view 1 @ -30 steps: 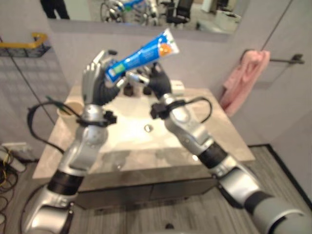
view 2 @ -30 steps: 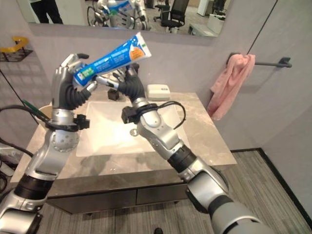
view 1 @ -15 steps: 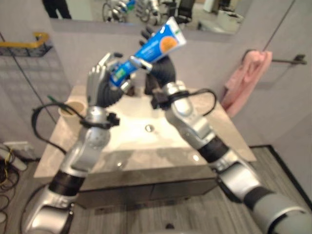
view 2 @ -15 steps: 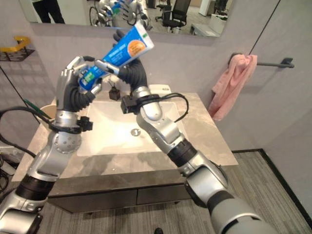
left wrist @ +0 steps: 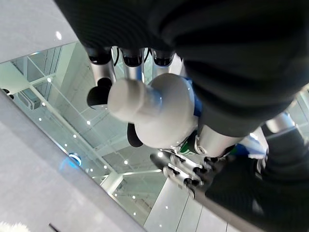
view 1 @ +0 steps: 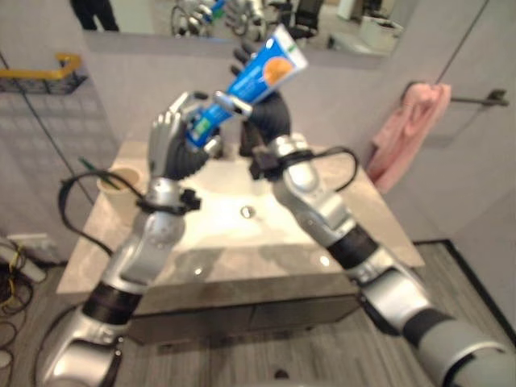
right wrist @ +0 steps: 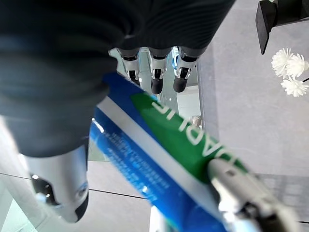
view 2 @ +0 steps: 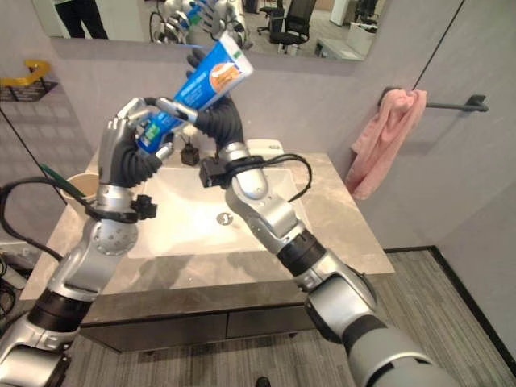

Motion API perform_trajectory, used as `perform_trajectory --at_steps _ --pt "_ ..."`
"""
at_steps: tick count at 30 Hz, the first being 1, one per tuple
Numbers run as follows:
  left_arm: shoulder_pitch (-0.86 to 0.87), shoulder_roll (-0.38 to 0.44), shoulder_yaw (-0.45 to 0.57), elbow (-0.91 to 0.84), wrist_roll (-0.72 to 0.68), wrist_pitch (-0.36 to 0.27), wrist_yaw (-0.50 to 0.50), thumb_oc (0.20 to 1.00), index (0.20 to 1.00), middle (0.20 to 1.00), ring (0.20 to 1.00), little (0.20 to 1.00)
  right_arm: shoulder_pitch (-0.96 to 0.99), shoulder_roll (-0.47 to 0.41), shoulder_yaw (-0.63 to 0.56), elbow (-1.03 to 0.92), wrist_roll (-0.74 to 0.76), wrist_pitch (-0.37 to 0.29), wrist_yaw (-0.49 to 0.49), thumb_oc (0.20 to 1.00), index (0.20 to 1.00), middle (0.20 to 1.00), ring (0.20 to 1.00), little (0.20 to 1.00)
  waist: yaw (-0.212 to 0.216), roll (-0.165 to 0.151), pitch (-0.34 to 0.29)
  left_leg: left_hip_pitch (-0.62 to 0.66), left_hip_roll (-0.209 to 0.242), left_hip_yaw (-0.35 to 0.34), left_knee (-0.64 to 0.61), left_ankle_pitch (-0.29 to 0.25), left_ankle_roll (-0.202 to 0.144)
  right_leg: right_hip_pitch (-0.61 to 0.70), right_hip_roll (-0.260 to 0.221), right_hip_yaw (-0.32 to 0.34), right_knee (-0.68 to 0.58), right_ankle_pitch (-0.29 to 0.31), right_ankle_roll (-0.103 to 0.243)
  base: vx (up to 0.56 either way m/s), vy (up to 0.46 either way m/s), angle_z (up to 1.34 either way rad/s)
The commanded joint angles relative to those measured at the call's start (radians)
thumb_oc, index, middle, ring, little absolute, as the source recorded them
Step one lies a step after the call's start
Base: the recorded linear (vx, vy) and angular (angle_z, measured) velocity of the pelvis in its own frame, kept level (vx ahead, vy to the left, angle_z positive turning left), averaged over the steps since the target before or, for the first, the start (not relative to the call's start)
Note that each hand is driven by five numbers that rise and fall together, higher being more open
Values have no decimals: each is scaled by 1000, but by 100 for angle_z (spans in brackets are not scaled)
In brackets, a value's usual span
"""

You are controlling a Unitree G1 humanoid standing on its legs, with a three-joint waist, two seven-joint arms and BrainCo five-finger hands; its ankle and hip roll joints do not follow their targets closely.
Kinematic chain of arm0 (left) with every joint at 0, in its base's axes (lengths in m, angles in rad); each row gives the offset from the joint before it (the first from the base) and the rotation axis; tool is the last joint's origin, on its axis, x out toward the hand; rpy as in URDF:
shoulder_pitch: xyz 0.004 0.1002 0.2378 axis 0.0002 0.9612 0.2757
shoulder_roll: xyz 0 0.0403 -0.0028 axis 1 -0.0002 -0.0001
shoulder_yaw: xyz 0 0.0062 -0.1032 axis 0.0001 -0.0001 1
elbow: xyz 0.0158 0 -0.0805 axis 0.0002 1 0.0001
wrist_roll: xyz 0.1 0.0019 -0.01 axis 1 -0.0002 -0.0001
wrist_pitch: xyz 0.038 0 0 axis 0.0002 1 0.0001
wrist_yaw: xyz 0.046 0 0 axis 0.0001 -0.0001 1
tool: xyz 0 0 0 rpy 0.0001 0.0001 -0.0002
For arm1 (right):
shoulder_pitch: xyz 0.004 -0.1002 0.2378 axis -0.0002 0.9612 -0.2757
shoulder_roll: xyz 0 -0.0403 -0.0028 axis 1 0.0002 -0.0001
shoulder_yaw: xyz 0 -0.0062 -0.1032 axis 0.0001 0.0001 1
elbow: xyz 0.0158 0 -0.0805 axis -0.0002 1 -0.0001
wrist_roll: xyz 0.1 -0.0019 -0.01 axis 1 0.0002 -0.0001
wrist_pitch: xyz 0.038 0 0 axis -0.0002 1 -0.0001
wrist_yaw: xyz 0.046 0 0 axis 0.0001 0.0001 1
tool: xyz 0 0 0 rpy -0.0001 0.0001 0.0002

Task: Put brush and paste in cup on sink, flatten towel.

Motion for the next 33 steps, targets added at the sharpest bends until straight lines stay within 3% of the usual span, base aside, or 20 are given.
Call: perform_trajectory --at_steps 1,18,19,20,22,23,24,33 --pt "-61 66 -24 -13 -13 -44 10 200 200 200 200 200 -123 23 -52 -40 8 -65 20 200 200 200 200 200 19 -19 -5 0 47 -58 12 -66 2 61 -67 -21 -2 3 36 0 0 0" --pt "-17 66 6 -23 -35 -38 -10 216 216 216 216 216 -38 -34 24 -125 86 -55 75 200 200 200 200 200 18 -23 -2 -1 49 -67 12 -62 0 64 -66 -26 -2 -1 35 0 0 0" --pt "-14 65 9 -26 -37 -37 -11 391 391 391 391 391 -36 -37 29 -129 92 -55 78 200 200 200 200 200 18 -23 -2 -1 49 -67 12 -62 0 64 -66 -26 -2 -1 35 0 0 0" --pt "-9 61 12 -28 -43 -35 -16 514 514 514 514 514 -27 -47 33 -130 98 -54 81 200 200 200 200 200 17 -23 -2 -1 50 -67 12 -61 0 64 -66 -26 -2 -1 35 0 0 0" --pt "-5 59 14 -28 -44 -35 -17 595 595 595 595 595 -26 -49 37 -135 104 -54 85 200 200 200 200 200 17 -22 -2 -1 50 -68 12 -60 0 64 -66 -25 -2 -1 34 0 0 0" --pt "-1 59 17 -27 -44 -33 -17 937 937 937 937 937 -23 -56 39 -138 104 -54 86 200 200 200 200 200 17 -22 -2 -1 51 -67 12 -60 0 64 -66 -25 -2 -1 34 0 0 0" --pt "2 58 20 -25 -45 -32 -17 1000 1000 1000 1000 1000 -19 -60 43 -139 104 -52 88 200 200 200 200 200 16 -23 -3 -1 51 -67 12 -59 0 65 -66 -25 -2 -1 34 0 0 0" --pt "21 52 32 -31 -54 -30 -33 1000 1000 1000 1000 1000 -1 -73 42 -139 122 -49 97 200 200 200 200 200 16 -20 -8 -2 52 -70 12 -55 -2 66 -65 -26 -2 1 32 -2 -1 0"
